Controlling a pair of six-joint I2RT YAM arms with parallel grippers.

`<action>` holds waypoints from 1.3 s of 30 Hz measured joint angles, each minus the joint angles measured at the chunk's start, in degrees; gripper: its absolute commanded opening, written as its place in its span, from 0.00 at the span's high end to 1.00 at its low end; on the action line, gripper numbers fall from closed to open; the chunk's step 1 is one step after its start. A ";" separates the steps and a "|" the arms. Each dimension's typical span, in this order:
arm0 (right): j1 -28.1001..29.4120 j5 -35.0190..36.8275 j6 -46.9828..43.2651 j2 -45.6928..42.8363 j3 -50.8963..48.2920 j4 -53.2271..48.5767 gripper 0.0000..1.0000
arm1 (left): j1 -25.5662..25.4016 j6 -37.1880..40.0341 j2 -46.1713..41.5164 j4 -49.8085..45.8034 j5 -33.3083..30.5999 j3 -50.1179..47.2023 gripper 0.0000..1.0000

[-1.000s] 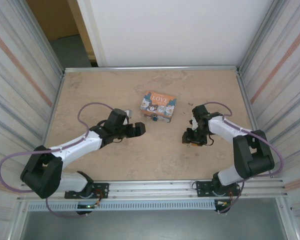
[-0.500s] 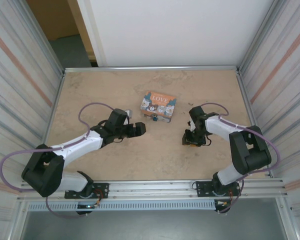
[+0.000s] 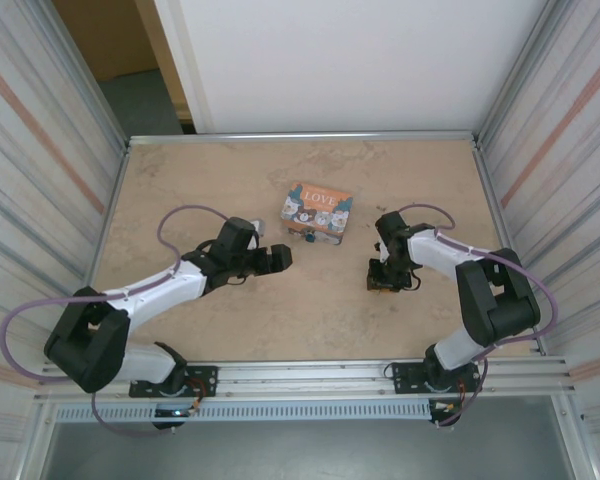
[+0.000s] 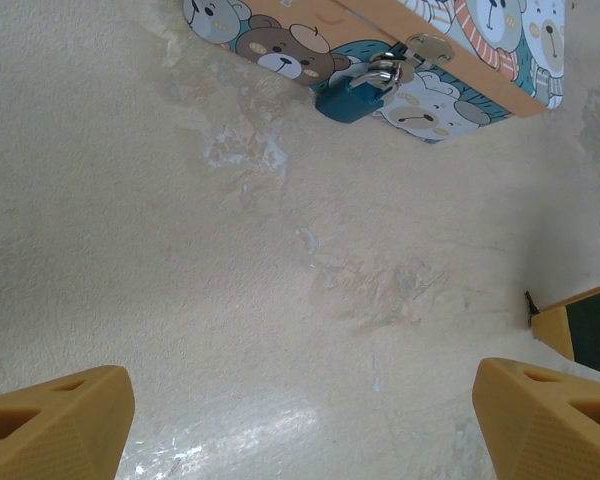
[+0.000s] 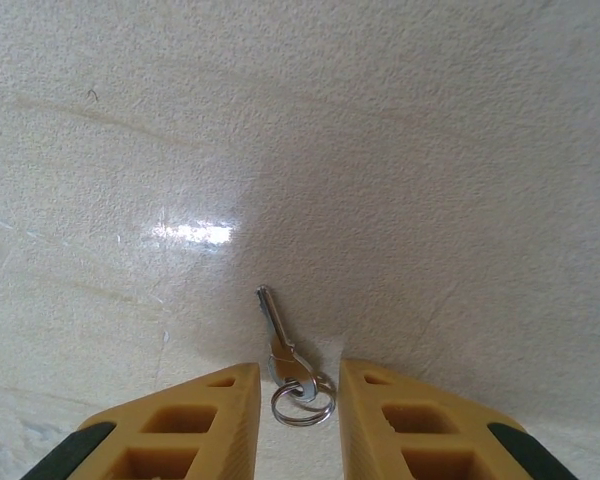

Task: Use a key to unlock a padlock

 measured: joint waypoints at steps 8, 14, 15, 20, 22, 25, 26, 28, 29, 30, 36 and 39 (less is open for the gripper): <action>0.22 0.81 0.04 0.63 0.70 -0.70 0.83 | 0.02 0.00 0.46 0.00 0.00 0.00 0.11; 0.85 0.37 0.17 0.68 1.09 0.11 0.91 | 0.00 0.00 0.52 -0.02 -0.02 0.00 0.11; 0.87 0.37 0.20 0.61 1.20 0.15 0.92 | 0.00 0.00 0.52 -0.02 -0.02 0.00 0.11; 0.94 0.00 0.17 -0.33 1.38 0.63 0.98 | 0.00 0.00 0.50 -0.04 -0.66 0.00 0.11; 1.14 0.00 0.15 -0.55 1.38 1.09 0.99 | 0.02 0.02 0.44 -0.07 -0.96 0.00 0.11; 1.20 0.00 0.15 -0.81 1.38 1.36 1.00 | 0.02 0.02 -0.28 -0.20 -1.33 0.00 0.11; 1.20 -0.02 0.13 -1.01 1.38 1.40 1.00 | 0.02 0.02 -0.59 -0.24 -1.33 0.00 0.11; 1.20 -0.07 -0.04 -1.88 1.38 1.64 1.00 | 0.15 0.02 -1.25 -0.24 -1.33 0.00 0.11; 1.20 -0.13 -0.28 -2.58 1.38 1.88 1.00 | 0.28 0.02 -1.68 -0.20 -1.29 0.00 0.11; 1.20 -0.44 -0.59 -3.32 1.38 2.16 1.00 | 0.50 0.00 -2.19 0.00 -1.05 -0.07 0.11; 0.85 -4.98 -2.54 -10.08 1.38 6.21 1.00 | 4.79 -1.20 -7.80 5.66 3.63 -2.95 0.20; 0.72 -7.69 -4.07 -13.79 1.38 9.64 1.00 | 7.02 -1.40 -10.34 10.36 7.89 -3.74 0.24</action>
